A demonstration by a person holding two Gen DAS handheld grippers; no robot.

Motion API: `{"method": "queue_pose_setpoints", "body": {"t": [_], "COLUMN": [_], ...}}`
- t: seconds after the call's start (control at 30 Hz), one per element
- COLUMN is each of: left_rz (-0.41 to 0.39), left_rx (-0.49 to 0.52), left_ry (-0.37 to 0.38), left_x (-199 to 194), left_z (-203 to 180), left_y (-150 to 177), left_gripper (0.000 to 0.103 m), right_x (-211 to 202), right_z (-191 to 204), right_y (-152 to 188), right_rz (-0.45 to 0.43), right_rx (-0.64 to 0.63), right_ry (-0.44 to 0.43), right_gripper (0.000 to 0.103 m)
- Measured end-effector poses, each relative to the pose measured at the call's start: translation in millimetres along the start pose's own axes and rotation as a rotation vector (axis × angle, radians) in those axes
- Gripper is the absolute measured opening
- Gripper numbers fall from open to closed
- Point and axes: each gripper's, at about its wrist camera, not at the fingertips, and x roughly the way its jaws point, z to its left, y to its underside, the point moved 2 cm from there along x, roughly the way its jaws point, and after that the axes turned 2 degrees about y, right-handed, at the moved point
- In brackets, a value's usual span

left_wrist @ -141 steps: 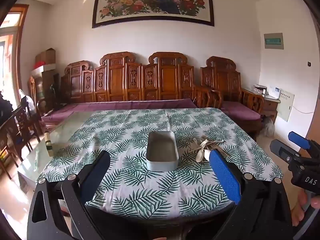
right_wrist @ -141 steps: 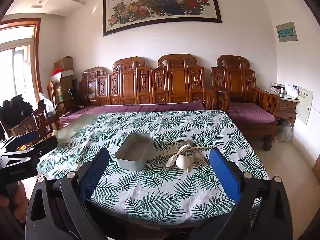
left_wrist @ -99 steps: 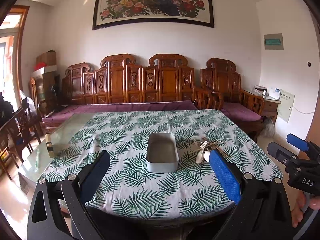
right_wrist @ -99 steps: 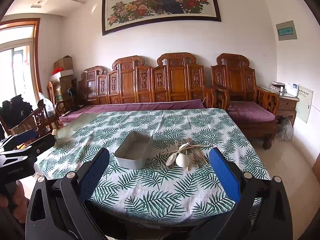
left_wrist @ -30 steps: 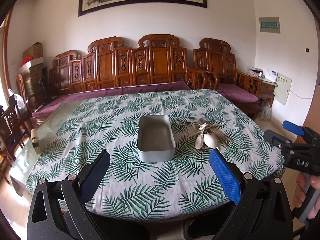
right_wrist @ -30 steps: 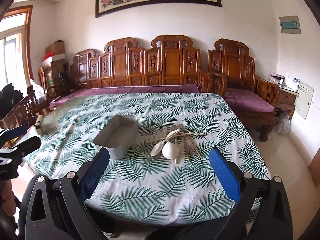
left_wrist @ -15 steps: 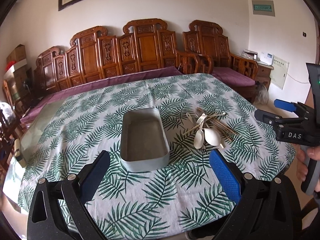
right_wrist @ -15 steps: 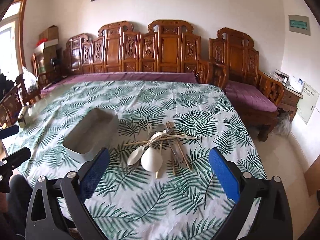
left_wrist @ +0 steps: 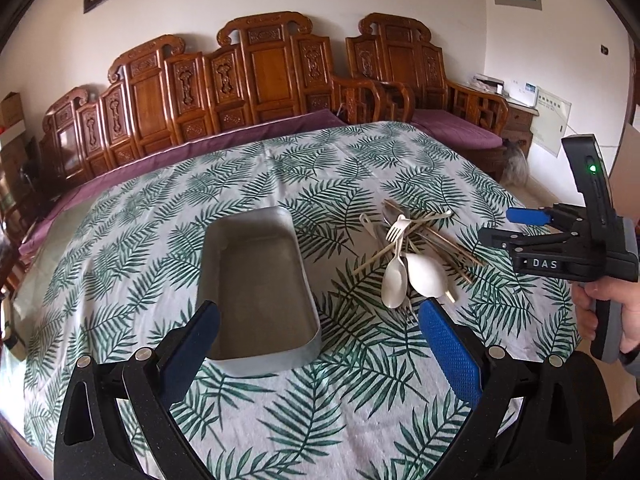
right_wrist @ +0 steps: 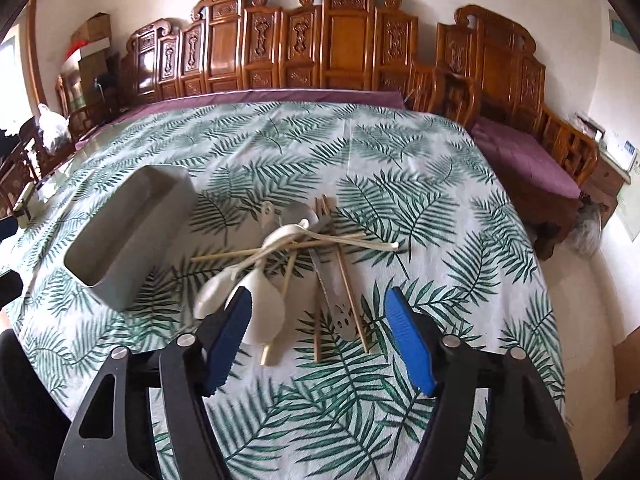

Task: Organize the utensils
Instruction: 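Move both tools forward toward the pile of utensils, then close the left tool on a white plastic spoon in the pile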

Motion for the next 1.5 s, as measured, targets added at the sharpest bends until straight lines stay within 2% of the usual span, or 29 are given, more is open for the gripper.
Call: {"method": "queue_pose_setpoints", "body": {"t": [0.07, 0.13, 0.23, 0.4, 0.57, 0.63, 0.77, 0.87, 1.13, 1.2, 1.27, 1.37, 1.5], "left_rz": [0.008, 0.015, 0.040, 0.075, 0.128, 0.163, 0.226, 0.280, 0.389, 0.386, 0.389, 0.361, 0.332], "left_rx": [0.010, 0.023, 0.028, 0.036, 0.047, 0.037, 0.030, 0.009, -0.018, 0.006, 0.007, 0.021, 0.037], "left_ry": [0.011, 0.032, 0.074, 0.139, 0.168, 0.170, 0.175, 0.184, 0.183, 0.163, 0.152, 0.126, 0.130], "left_x": [8, 16, 33, 64, 98, 116, 145, 165, 209, 214, 215, 211, 196], "left_z": [-4, -9, -19, -38, -54, -57, -62, -62, -59, -61, -62, -65, -67], "left_y": [-2, -5, -11, -27, -37, -39, -39, -39, -33, -34, -35, -38, -41], "left_gripper": [0.096, 0.091, 0.078, 0.066, 0.053, 0.043, 0.038, 0.029, 0.027, 0.026, 0.019, 0.014, 0.003], "right_x": [10, 19, 29, 30, 31, 31, 29, 30, 28, 28, 27, 27, 29], "right_z": [-2, -3, -8, -27, -39, -42, -45, -48, -53, -53, -54, -53, -52], "right_y": [2, 4, 7, 9, 9, 9, 8, 8, 7, 7, 7, 7, 9], "right_rz": [0.021, 0.035, 0.055, 0.062, 0.065, 0.065, 0.062, 0.066, 0.064, 0.063, 0.061, 0.061, 0.069], "right_rx": [0.006, -0.007, -0.011, 0.041, 0.072, 0.082, 0.095, 0.101, 0.116, 0.116, 0.116, 0.114, 0.110], "right_ry": [-0.017, -0.025, -0.014, -0.010, -0.010, -0.014, -0.018, -0.021, -0.022, -0.024, -0.023, -0.019, -0.016], "right_gripper": [0.068, 0.065, 0.064, 0.063, 0.059, 0.059, 0.059, 0.059, 0.059, 0.059, 0.059, 0.059, 0.059]}}
